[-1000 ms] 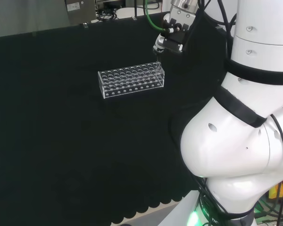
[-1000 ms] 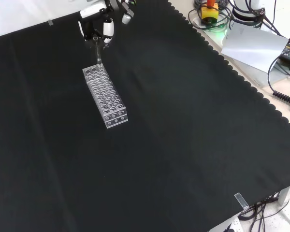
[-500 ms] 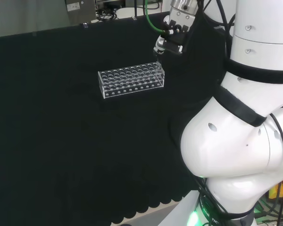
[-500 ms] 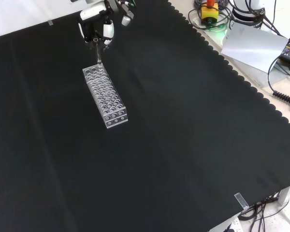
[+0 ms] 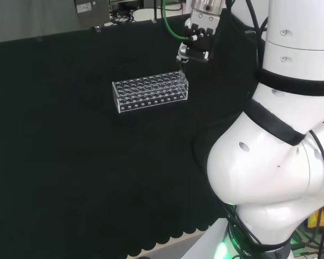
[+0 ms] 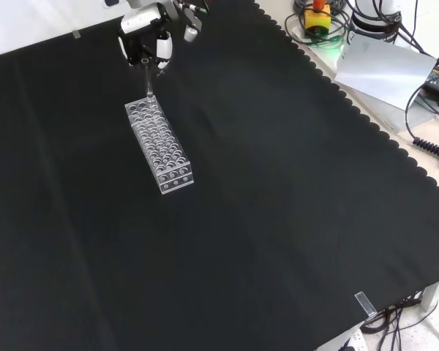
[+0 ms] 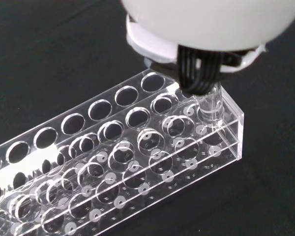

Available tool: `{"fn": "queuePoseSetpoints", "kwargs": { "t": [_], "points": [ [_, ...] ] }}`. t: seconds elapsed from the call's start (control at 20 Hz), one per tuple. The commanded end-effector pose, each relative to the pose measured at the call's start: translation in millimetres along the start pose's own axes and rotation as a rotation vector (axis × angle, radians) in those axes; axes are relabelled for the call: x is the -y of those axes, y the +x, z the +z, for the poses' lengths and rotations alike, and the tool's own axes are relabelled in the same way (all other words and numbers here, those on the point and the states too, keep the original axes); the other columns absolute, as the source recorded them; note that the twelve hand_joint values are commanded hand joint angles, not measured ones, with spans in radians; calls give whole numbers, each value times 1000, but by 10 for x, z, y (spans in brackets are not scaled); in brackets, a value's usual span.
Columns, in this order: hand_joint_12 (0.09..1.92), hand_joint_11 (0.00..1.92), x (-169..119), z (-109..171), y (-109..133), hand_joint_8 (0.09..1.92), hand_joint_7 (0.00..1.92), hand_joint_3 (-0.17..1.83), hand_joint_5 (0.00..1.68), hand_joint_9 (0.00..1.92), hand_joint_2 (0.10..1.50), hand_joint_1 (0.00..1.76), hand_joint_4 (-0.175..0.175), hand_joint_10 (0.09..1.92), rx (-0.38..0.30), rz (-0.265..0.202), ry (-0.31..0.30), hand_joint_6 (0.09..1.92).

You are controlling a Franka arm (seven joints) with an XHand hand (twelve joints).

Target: Put the test tube back in the rack.

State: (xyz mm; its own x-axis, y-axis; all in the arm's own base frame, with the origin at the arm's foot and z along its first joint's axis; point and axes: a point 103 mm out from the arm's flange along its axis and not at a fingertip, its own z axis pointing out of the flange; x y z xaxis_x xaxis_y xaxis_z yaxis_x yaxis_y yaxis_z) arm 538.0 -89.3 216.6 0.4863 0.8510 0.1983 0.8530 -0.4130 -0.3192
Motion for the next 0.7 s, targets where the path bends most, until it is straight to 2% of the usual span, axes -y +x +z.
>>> {"fn": "queuePoseSetpoints", "kwargs": {
  "t": [0.05,0.15,0.2,0.25,0.45,0.55,0.7],
  "points": [
    [855,1298,-7,163,312,627,1424,592,1403,1321,646,1438,-175,607,45,37,-15,87],
    [855,1298,-6,264,477,627,1424,592,1403,1321,646,1438,-175,607,55,47,-24,87],
    [855,1298,-84,138,206,627,1424,592,1403,1321,647,1438,-175,607,12,41,-16,87],
    [855,1298,-114,94,106,627,1424,591,1403,1321,647,1438,-175,607,4,29,-7,87],
    [855,1298,-152,71,33,627,1424,591,1404,1321,647,1438,-175,606,25,28,0,87],
    [855,1298,-149,97,76,627,1424,591,1404,1322,647,1438,-175,606,43,35,-6,87],
    [855,1298,-135,190,288,627,1424,591,1404,1322,647,1438,-175,606,48,42,-7,87]
  ]
}}
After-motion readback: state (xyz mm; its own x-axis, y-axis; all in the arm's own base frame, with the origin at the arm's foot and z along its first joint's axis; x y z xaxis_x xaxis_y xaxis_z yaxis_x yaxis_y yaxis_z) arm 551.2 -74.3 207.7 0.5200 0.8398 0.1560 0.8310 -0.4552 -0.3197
